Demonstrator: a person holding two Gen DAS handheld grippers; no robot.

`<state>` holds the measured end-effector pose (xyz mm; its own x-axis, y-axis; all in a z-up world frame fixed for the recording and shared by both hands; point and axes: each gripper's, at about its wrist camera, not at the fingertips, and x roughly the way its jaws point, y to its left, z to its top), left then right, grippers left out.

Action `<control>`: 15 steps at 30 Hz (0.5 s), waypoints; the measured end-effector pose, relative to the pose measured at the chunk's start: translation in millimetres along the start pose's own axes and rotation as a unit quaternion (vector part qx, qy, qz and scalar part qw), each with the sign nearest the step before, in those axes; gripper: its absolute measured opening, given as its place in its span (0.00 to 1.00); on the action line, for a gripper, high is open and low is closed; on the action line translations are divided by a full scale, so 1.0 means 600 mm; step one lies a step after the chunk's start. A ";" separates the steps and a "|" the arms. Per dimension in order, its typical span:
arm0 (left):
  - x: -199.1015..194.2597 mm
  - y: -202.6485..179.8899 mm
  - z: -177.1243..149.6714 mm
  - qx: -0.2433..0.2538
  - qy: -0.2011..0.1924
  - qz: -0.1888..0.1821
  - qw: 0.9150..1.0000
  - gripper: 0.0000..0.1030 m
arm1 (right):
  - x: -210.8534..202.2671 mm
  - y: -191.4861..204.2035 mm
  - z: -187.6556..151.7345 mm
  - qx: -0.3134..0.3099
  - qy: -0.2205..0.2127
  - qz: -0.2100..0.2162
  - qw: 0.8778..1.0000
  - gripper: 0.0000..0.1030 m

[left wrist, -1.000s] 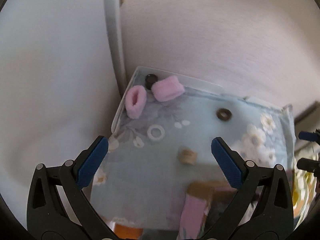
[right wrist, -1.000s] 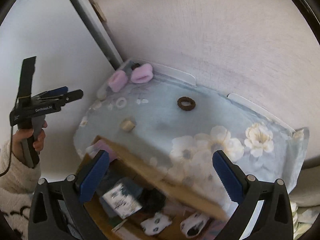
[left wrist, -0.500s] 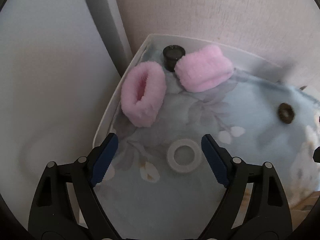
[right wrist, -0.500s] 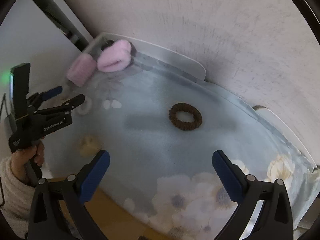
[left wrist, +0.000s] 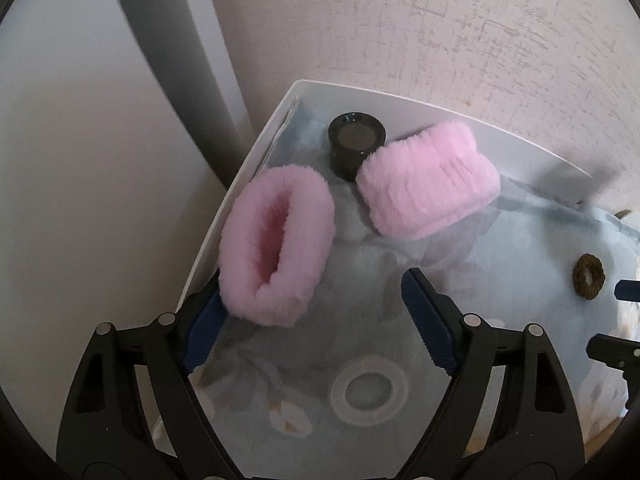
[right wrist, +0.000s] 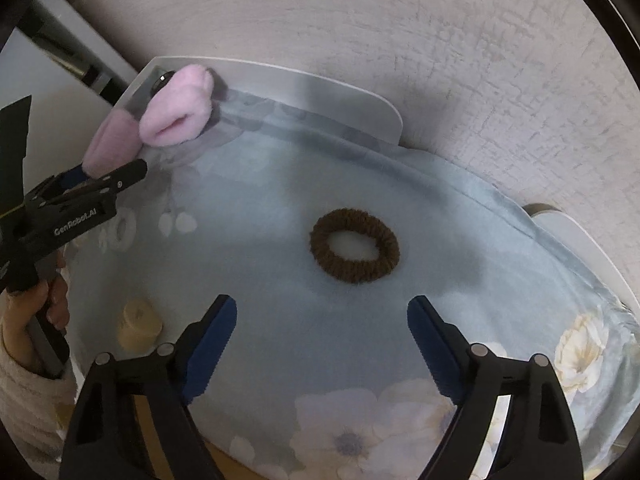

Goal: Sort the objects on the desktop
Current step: 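Return both tools to the tray, then grasp a pink fuzzy wristband with the left tool while the right tool grasps the brown hair tie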

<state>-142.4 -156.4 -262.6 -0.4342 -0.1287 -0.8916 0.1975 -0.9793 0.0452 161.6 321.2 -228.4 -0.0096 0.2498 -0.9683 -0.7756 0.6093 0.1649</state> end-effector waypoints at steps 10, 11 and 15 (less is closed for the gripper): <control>0.006 -0.002 0.003 0.001 -0.011 0.016 1.000 0.58 | 0.025 -0.014 0.023 0.013 -0.014 -0.029 0.999 0.55; 0.006 -0.001 0.002 0.000 -0.011 0.018 1.000 0.55 | 0.024 -0.015 0.024 0.013 -0.016 -0.034 0.999 0.49; 0.002 0.008 -0.005 -0.010 -0.018 0.031 0.999 0.35 | 0.020 -0.018 0.024 0.008 -0.023 -0.049 0.998 0.29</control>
<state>-139.5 -160.7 -264.6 -0.4522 -0.1940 -0.8705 0.2423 -0.9661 0.0894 178.9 328.2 -239.1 0.0953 0.2228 -0.9702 -0.7608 0.6449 0.0733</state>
